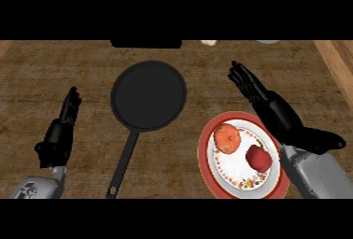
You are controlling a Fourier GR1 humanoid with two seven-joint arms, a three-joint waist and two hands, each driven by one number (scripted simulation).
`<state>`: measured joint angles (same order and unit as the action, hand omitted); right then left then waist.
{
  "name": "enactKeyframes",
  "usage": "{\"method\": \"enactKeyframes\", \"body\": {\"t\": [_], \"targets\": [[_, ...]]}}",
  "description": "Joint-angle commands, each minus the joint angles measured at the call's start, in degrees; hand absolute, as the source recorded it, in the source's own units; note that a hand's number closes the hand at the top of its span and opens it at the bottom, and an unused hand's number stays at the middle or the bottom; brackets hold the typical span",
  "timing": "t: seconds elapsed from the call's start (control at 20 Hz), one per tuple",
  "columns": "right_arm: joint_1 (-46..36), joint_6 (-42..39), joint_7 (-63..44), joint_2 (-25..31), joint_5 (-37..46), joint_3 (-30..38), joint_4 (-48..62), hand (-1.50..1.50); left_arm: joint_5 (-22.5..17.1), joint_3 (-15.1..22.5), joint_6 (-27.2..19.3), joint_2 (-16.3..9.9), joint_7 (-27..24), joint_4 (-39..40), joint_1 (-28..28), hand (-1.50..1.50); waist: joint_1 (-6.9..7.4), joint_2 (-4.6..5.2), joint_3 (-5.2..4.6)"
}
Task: Pick the bell pepper from the plate and place it in the pan
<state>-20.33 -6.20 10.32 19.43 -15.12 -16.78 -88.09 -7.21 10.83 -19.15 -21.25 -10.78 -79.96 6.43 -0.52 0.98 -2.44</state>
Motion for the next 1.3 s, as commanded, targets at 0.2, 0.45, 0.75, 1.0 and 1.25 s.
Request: {"method": "enactKeyframes", "body": {"t": [0.2,0.45,0.75,1.0,1.25], "targets": [[2.5,19.5,-5.7,-0.5,10.0,6.3,-0.9,-1.5,-1.4,-5.6,0.7,-7.4,12.0,6.8,-1.7,0.0,-1.12,-1.18,2.4],[8.1,36.4,-7.8,6.3,20.3,18.3,4.3,1.5,-2.3,-6.5,-0.6,-7.0,12.7,8.6,-6.1,0.0,-8.47,-1.93,2.22],[24.9,52.8,2.6,-8.6,27.8,11.8,-12.3,-1.5,-2.6,-5.8,2.0,-9.7,20.3,7.4,-3.0,0.0,-3.81,-1.86,2.41],[35.8,55.7,-11.1,-7.0,45.4,2.1,-22.4,-1.5,-2.9,-6.0,4.4,-9.5,18.2,8.0,-3.2,0.0,-1.65,-1.42,2.1],[40.1,46.6,-27.0,-3.2,57.6,4.2,-22.8,-1.5,-3.1,-6.0,5.4,-11.2,21.0,5.8,-2.1,0.0,-0.77,-1.07,1.77]]}}
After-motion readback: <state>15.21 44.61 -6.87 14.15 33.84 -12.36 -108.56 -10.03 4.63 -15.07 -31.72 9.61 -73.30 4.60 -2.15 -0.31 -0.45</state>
